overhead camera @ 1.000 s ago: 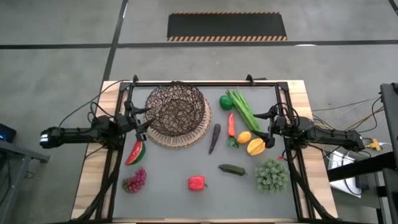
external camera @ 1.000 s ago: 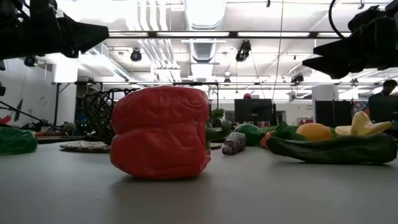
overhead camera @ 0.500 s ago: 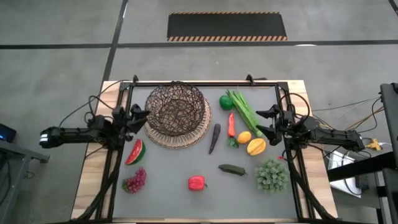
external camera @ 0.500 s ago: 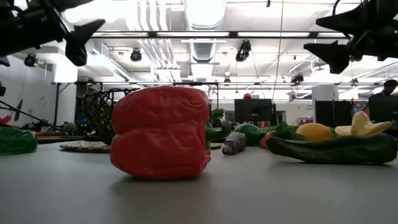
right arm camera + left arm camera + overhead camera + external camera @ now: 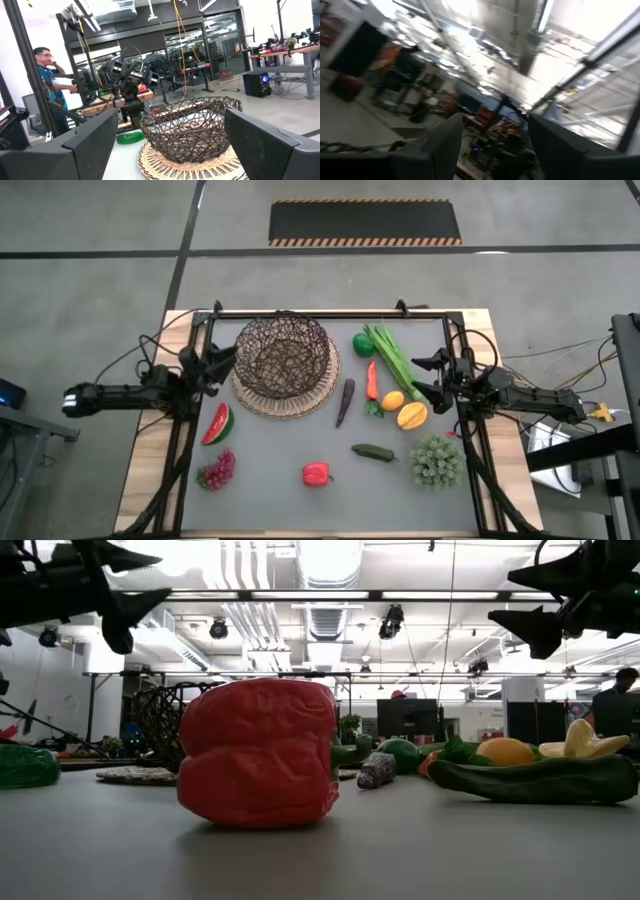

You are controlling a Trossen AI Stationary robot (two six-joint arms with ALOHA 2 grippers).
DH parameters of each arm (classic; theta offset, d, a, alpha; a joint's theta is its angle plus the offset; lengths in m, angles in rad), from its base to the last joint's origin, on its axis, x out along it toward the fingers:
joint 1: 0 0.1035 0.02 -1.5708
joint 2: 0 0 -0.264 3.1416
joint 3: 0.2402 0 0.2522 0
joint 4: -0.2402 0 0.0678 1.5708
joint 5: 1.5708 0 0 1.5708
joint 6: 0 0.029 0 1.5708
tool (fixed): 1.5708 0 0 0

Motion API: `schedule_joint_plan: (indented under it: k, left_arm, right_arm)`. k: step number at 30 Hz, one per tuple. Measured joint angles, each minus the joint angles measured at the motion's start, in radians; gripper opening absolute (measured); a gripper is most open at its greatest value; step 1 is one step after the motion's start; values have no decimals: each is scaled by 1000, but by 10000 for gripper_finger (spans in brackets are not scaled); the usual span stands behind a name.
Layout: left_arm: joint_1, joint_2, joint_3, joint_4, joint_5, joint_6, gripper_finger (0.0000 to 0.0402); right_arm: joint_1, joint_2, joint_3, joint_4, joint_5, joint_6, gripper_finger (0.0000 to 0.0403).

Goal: Build produce basket
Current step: Put the red bell pepper into the black wire basket

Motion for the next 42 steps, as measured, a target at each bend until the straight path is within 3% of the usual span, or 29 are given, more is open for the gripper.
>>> schedule_joint_plan:
  k: [5,10,15,21,28,42]
  left_arm:
    - [0,62,0,5,-15,-62,209]
    - [0,137,22,2,58,-79,209]
    - [0,246,125,8,83,-81,209]
    - [-36,425,345,-15,190,-79,209]
    - [-134,623,669,-359,202,-61,209]
    - [-443,1088,1258,-1072,154,-80,209]
  right_arm:
    - [0,0,0,-6,-1,-28,347]
    - [0,2,0,70,25,-57,347]
    - [0,2,0,136,24,-170,347]
    - [0,2,0,164,25,-233,347]
    - [0,2,0,167,35,-261,347]
    - [0,2,0,179,104,-291,347]
